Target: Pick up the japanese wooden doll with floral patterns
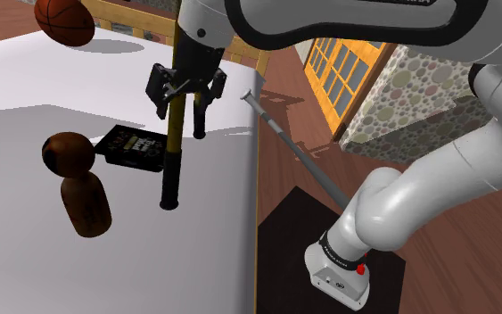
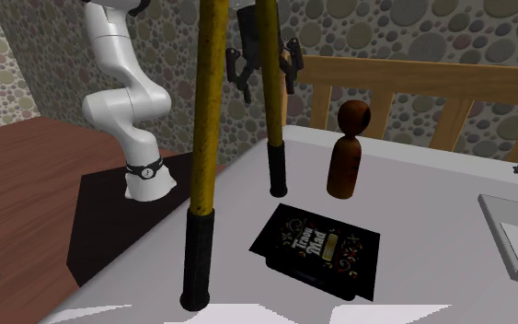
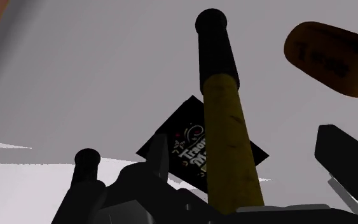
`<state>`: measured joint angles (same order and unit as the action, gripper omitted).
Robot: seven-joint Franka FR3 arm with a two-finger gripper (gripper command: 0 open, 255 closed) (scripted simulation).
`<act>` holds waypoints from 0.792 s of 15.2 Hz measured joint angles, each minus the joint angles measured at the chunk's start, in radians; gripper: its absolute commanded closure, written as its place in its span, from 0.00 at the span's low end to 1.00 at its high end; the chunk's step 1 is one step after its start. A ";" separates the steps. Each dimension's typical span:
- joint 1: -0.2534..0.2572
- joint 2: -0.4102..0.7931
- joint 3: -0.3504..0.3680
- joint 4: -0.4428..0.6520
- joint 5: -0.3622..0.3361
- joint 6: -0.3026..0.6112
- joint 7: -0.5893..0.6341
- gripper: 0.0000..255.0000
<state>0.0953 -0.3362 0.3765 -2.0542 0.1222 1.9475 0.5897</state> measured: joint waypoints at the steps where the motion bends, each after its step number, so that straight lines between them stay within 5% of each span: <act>1: 0.001 0.026 0.015 0.020 -0.009 0.010 0.019 0.00; 12: 0.074 0.430 0.193 0.399 -0.256 0.036 0.325 0.00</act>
<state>0.1689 0.0934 0.5696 -1.6548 -0.1335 1.9836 0.9148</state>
